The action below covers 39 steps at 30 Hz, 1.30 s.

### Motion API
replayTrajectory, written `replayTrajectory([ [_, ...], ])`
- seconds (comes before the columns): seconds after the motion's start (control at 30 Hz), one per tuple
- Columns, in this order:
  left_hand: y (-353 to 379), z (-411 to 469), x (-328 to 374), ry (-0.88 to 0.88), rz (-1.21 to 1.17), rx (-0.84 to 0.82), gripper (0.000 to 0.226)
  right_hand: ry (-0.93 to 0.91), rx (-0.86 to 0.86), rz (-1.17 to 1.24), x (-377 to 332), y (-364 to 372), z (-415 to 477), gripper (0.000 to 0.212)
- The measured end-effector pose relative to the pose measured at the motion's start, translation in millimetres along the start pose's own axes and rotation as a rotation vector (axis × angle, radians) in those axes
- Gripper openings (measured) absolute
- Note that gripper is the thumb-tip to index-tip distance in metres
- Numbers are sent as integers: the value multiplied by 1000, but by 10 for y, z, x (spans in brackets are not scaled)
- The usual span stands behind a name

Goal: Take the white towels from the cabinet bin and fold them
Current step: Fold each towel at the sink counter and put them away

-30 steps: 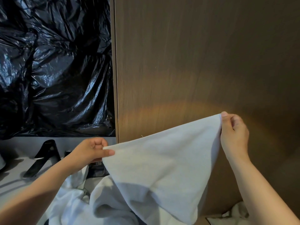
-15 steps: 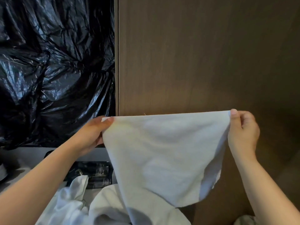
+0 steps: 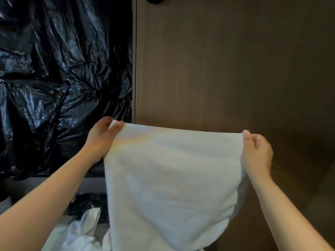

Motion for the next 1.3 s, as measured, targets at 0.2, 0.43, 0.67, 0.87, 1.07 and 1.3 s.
replayTrajectory([
  [0.2, 74, 24, -298, -25, 126, 110, 32, -2, -60, -86, 202, 160, -79, 34],
  [0.43, 67, -3, -314, 138, 172, 165, 24, -29, -61, -77, 276, 208, -118, 25],
  [0.67, 71, -167, -198, 223, 123, 169, 19, -44, -28, -39, 306, 192, -145, 29],
  [0.87, 266, -212, -363, -155, -77, 42, 19, -102, 65, -14, 135, 158, -164, 31],
  [1.07, 358, -331, -266, -142, -30, 4, 23, -311, 69, -366, 108, 232, -171, 26],
  [1.3, 568, -746, -83, -175, -221, -222, 21, 18, -93, 0, 44, 190, -514, 26],
])
Point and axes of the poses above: each hand's wrist, its own z-axis towards the middle knuckle, its own y-axis out of the palm, x = y × z, the point moved 7 cm from there along z, towards the middle knuckle, and after that the axes turned 15 degrees about x, right-handed, at the moved point
